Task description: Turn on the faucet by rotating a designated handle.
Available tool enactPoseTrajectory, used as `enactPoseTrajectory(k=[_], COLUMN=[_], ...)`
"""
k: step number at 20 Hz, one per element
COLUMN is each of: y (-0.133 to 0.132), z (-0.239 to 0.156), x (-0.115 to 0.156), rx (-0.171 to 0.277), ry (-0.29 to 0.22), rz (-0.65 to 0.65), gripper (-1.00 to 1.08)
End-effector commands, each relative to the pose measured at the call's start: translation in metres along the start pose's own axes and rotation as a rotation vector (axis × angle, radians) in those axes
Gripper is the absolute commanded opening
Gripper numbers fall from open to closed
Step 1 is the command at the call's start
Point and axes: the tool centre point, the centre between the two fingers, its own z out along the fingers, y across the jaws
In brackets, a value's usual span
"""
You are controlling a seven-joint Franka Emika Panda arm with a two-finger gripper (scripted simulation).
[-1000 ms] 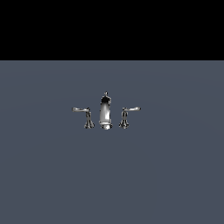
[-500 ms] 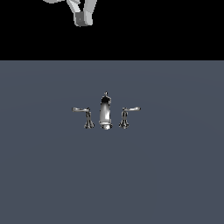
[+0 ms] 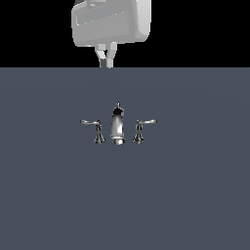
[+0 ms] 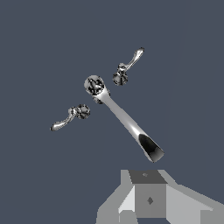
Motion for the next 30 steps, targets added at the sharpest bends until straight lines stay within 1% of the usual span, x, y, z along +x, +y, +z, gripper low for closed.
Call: enactPoseTrajectory(k=[1, 8, 15, 23, 30], y=[-0.006, -0.017, -0.020, -0.012, 0.000], z=[0.016, 0.059, 0.104, 0.156, 0.187], x=[0.015, 0.058, 0.107, 0.164, 0.198], rx=[0.001, -0.001, -0.004, -0.008, -0.009], ry=[0.001, 0.002, 0.006, 0.010, 0.011], rz=[0.061, 0.230, 0.409, 0.620, 0.753], gripper=[-1.00, -1.00, -1.00, -1.00, -1.00])
